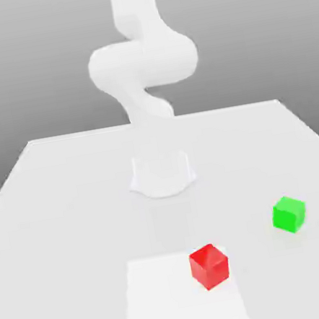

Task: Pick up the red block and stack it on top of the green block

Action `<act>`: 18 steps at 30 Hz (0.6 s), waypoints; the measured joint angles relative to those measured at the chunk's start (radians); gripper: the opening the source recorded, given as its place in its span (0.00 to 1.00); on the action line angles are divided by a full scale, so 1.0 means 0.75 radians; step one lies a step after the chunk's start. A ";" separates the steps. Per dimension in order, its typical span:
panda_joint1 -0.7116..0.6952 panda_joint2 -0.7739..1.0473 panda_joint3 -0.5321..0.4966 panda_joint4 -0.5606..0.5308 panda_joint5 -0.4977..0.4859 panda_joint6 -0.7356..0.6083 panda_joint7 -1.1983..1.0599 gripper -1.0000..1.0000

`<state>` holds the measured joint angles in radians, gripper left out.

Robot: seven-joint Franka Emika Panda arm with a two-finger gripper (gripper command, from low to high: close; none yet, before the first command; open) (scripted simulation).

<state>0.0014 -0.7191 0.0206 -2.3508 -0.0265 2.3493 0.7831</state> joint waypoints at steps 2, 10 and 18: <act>0.001 0.105 0.022 -0.062 -0.031 0.062 -0.023 0.50; 0.022 0.511 0.058 -0.300 -0.111 0.300 -0.140 0.50; 0.095 0.897 0.063 -0.539 -0.017 0.543 -0.382 0.50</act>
<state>0.0725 -0.0465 0.0681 -2.7553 -0.0393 2.7567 0.4962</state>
